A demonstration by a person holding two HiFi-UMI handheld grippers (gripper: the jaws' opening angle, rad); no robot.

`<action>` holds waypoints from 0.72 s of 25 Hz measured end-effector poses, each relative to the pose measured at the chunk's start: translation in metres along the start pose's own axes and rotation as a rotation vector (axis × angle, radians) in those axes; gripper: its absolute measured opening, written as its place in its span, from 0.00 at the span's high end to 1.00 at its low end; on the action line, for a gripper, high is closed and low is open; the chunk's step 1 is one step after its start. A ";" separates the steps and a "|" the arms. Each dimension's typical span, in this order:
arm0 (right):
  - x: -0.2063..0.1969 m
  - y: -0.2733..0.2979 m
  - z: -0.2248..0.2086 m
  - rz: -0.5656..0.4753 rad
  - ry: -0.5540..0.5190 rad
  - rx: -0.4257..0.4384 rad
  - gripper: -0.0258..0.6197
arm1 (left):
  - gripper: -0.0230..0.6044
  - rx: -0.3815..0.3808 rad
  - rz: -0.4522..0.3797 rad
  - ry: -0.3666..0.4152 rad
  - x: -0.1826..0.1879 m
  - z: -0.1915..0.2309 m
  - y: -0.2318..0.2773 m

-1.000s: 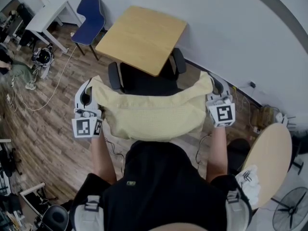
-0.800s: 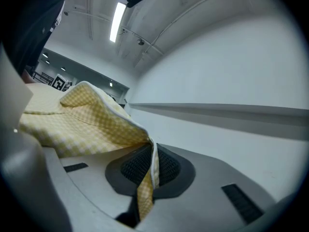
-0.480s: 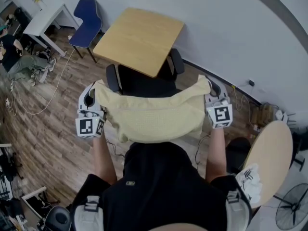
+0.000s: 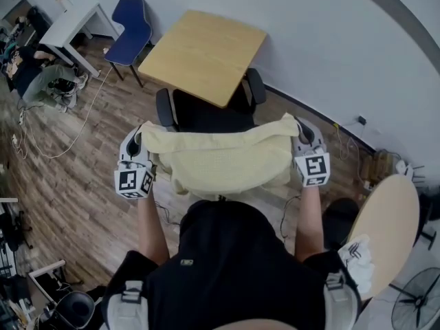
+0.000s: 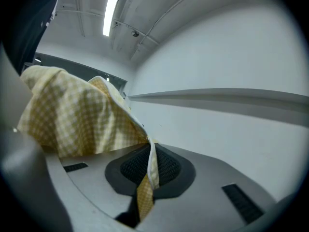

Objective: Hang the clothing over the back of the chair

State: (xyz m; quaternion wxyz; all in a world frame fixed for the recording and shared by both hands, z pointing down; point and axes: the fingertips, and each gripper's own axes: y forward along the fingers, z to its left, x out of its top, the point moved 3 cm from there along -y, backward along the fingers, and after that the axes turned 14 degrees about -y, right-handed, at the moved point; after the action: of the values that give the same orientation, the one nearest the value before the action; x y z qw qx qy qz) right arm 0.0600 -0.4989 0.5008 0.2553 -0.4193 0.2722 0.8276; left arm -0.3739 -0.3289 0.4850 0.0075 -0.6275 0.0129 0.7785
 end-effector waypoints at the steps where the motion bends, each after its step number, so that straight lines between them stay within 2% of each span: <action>1: -0.002 -0.002 0.003 0.005 0.000 0.008 0.95 | 0.96 0.006 0.003 -0.002 -0.002 0.001 -0.004; 6: -0.009 -0.014 0.021 0.006 0.016 0.046 0.95 | 0.96 0.032 0.031 -0.021 -0.013 -0.003 -0.031; 12: -0.008 -0.029 0.030 0.007 0.014 0.065 0.93 | 0.96 0.028 0.084 -0.067 -0.033 -0.012 -0.061; 18: -0.024 -0.059 0.041 0.020 0.045 0.077 0.91 | 0.92 0.018 0.107 -0.035 -0.041 -0.030 -0.095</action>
State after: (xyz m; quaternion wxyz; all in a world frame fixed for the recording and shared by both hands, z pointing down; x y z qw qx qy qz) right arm 0.0881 -0.4335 0.5268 0.2567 -0.4251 0.3137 0.8093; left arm -0.3328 -0.2351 0.5176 -0.0282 -0.6120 0.0535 0.7885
